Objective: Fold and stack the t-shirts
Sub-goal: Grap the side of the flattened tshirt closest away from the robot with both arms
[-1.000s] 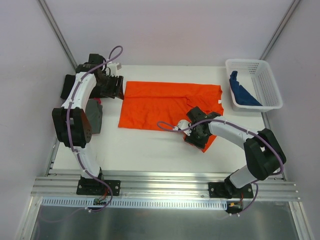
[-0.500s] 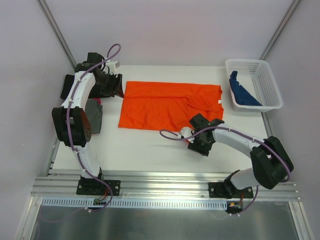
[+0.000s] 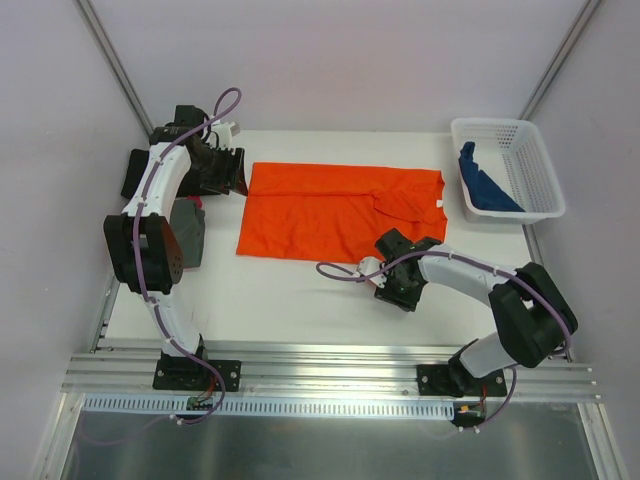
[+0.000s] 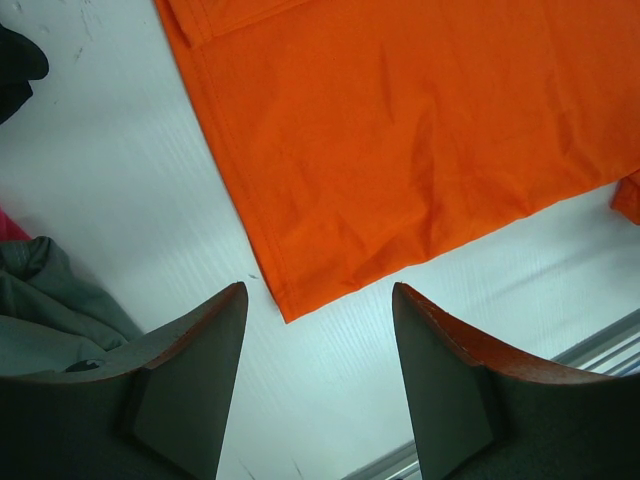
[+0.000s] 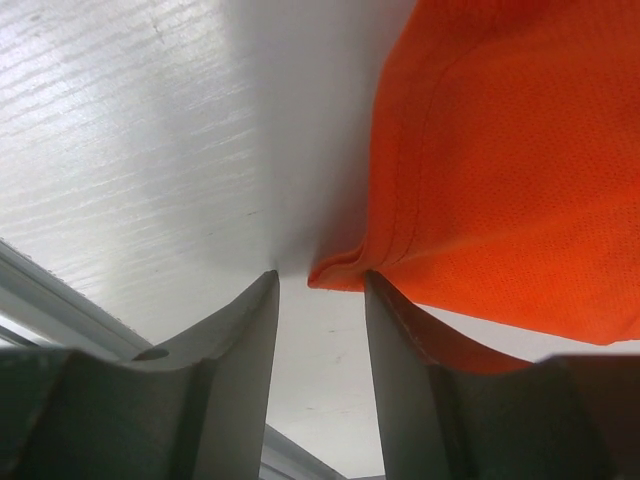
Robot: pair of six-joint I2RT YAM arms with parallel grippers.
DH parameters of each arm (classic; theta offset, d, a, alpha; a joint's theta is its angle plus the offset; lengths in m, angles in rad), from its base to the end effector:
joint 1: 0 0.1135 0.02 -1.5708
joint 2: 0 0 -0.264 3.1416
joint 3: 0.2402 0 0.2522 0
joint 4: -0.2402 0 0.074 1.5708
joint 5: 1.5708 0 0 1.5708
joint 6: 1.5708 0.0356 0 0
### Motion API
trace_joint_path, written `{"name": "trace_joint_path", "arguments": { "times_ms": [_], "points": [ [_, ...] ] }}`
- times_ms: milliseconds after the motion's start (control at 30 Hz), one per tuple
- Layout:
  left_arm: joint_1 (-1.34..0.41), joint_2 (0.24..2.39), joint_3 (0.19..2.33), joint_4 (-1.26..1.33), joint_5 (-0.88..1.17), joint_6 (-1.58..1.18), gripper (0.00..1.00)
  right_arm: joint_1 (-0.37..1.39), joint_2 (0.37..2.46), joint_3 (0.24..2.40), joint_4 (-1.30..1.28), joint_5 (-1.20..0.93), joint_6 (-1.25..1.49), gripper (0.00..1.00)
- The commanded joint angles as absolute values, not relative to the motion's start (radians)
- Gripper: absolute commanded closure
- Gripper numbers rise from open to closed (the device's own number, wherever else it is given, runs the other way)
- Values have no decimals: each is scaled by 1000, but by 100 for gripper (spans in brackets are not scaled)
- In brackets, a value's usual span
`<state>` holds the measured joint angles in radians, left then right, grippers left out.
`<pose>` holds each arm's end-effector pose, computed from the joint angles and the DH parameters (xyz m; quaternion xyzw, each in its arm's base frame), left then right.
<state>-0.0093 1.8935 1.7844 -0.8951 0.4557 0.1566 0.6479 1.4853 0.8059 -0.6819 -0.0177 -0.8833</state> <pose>0.4105 -0.0195 0.3074 0.1404 0.9269 -0.1963 0.2875 0.1978 0.1505 0.1621 -0.6898 0.7164 -0.0035 0.1049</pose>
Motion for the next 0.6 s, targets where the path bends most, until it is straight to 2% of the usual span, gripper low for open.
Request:
{"name": "trace_joint_path", "arguments": {
  "times_ms": [0,200,233,300,567],
  "points": [
    [-6,1864,1798,-896,476,147,40,657,1496,833,-681,-34,-919,59],
    [-6,1878,1793,-897,479,153,40,655,1483,828,-684,-8,-949,76],
    [-6,1873,1787,-896,480,155,40,653,1476,828,-686,24,-960,86],
    [14,1865,1757,-896,477,161,40,650,1454,830,-692,55,-969,97],
    [23,1758,1521,-916,520,143,42,641,1370,870,-715,101,-979,99]
  ]
}}
